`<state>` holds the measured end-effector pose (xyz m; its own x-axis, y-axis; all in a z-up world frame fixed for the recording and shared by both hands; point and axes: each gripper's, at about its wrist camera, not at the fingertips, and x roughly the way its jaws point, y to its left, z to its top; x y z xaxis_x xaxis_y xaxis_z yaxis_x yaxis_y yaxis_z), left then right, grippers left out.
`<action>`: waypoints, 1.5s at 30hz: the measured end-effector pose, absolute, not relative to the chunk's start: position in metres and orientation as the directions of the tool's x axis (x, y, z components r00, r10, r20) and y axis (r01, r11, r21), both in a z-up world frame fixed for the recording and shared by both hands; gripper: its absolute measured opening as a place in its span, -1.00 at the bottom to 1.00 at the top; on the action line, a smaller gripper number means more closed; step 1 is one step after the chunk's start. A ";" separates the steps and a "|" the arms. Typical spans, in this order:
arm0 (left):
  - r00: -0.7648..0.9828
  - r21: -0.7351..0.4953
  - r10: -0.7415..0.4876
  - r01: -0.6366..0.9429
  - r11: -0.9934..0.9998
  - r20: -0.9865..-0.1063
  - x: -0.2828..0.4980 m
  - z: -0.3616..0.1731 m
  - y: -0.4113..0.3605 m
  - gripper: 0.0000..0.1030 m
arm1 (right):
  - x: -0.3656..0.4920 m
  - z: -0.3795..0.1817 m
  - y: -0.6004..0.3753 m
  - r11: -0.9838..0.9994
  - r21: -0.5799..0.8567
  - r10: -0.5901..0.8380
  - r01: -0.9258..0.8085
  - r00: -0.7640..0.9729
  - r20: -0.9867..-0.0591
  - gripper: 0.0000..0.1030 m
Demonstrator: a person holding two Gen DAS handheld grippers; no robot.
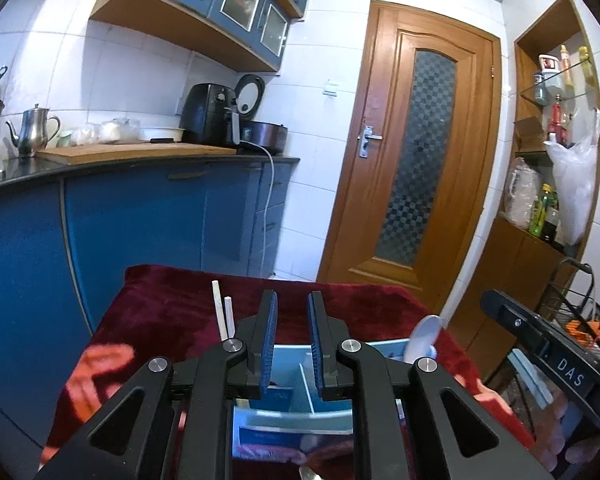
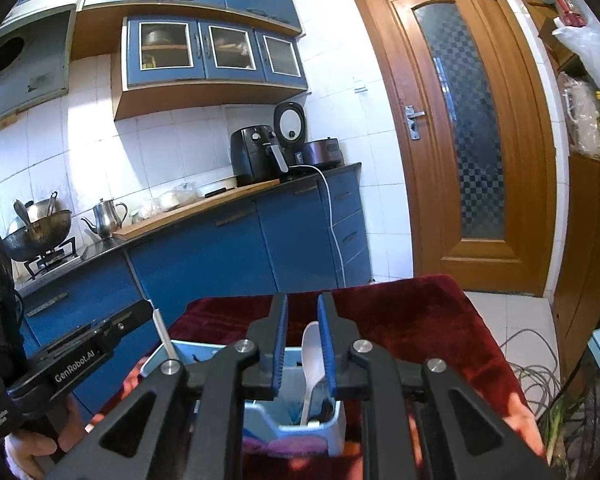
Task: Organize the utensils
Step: 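Release the chopstick into the Box caddy while the right tool drops the white spoon in, then move both open tools back toward the utensil pile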
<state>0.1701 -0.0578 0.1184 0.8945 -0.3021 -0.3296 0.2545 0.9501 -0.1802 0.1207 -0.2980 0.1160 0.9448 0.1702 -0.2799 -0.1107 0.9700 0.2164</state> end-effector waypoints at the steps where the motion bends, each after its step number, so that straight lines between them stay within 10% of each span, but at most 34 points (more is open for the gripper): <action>1: 0.893 -0.179 -0.304 0.257 0.950 -0.333 0.165 0.121 -0.057 -0.70 | 0.117 0.117 -0.299 0.968 0.224 0.173 -0.110 0.943 -0.284 -0.66; 45: 0.653 -0.031 -0.263 0.344 0.938 -0.710 0.066 0.036 -0.051 -0.69 | -0.001 0.037 -0.332 0.943 0.331 0.177 0.021 0.813 -0.555 -0.50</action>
